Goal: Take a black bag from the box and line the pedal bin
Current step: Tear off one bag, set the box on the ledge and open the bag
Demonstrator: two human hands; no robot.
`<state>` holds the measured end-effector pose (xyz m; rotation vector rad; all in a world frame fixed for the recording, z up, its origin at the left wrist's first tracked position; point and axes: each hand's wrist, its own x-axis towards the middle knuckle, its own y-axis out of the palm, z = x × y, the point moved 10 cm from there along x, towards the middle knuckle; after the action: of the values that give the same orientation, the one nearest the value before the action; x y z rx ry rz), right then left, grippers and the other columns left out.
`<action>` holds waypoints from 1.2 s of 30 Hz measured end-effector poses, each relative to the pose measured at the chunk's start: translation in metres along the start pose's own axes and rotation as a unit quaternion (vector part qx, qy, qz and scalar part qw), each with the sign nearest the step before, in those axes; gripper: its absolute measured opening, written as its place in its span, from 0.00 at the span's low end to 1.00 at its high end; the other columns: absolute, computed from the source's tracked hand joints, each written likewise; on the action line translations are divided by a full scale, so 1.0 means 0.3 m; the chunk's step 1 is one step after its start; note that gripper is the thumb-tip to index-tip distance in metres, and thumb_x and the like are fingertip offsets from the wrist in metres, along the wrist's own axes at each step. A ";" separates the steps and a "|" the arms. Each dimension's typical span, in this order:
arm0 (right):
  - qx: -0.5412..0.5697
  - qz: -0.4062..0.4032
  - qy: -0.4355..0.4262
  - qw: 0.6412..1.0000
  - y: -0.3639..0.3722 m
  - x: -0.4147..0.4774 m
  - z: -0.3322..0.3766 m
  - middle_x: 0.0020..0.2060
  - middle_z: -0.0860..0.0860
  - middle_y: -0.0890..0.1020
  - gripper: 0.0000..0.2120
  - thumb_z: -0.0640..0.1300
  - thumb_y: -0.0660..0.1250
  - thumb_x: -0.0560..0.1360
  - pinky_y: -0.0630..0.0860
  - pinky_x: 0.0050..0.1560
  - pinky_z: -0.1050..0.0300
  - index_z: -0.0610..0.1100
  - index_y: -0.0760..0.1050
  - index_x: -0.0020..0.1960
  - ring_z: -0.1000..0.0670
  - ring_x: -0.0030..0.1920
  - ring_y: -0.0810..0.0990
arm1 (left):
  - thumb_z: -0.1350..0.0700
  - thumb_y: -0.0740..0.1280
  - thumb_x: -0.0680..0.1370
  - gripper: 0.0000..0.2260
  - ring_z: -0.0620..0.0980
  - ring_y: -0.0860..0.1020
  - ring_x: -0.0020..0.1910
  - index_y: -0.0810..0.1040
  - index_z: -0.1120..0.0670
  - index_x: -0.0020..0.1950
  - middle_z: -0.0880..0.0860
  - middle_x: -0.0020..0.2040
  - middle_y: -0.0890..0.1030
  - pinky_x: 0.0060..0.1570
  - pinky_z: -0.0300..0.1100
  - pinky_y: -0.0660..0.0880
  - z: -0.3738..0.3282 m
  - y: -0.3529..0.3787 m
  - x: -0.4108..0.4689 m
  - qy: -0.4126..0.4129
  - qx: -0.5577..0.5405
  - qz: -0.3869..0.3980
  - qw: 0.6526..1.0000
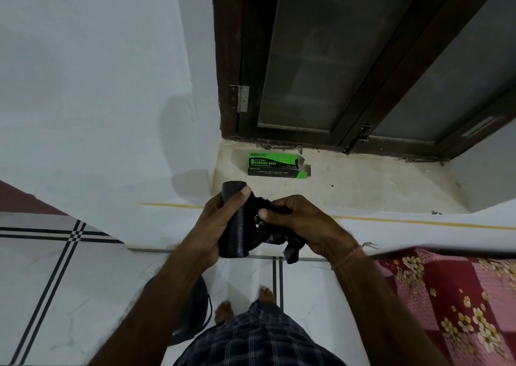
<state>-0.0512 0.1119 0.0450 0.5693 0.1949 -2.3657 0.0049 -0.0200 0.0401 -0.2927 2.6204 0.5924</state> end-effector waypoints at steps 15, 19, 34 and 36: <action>0.276 0.042 -0.062 0.958 -0.079 0.047 0.026 0.41 0.45 0.82 0.10 0.41 0.66 0.78 0.81 0.49 0.57 0.44 0.83 0.40 0.49 0.44 0.83 | 0.40 0.69 0.75 0.20 0.51 0.81 0.37 0.79 0.59 0.45 0.55 0.37 0.80 0.51 0.49 0.78 0.013 0.189 0.094 -0.034 -0.117 0.002 0.993; 0.327 0.051 -0.077 0.940 -0.102 0.063 0.028 0.45 0.42 0.79 0.06 0.45 0.71 0.75 0.76 0.58 0.51 0.43 0.82 0.42 0.44 0.49 0.79 | 0.43 0.61 0.79 0.19 0.46 0.75 0.30 0.74 0.57 0.38 0.52 0.31 0.73 0.40 0.40 0.81 -0.019 0.257 0.103 -0.003 -0.168 0.013 0.986; 0.159 0.075 -0.064 0.982 -0.186 0.052 0.079 0.44 0.40 0.81 0.19 0.55 0.63 0.82 0.72 0.52 0.46 0.38 0.81 0.51 0.42 0.46 0.78 | 0.52 0.70 0.77 0.07 0.50 0.79 0.35 0.82 0.54 0.43 0.54 0.36 0.80 0.40 0.44 0.79 -0.040 0.272 0.133 0.058 -0.008 0.003 0.998; 0.160 0.078 -0.056 0.982 -0.192 0.062 0.073 0.44 0.39 0.79 0.14 0.48 0.64 0.83 0.71 0.54 0.45 0.37 0.80 0.52 0.41 0.48 0.76 | 0.53 0.72 0.77 0.06 0.49 0.79 0.35 0.83 0.55 0.44 0.53 0.36 0.81 0.39 0.41 0.80 -0.044 0.276 0.127 0.053 -0.011 -0.006 0.999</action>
<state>-0.1093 0.1380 0.0555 0.5760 -0.2767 -2.2808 -0.0580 0.0433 0.0631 -0.3555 2.7122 0.6168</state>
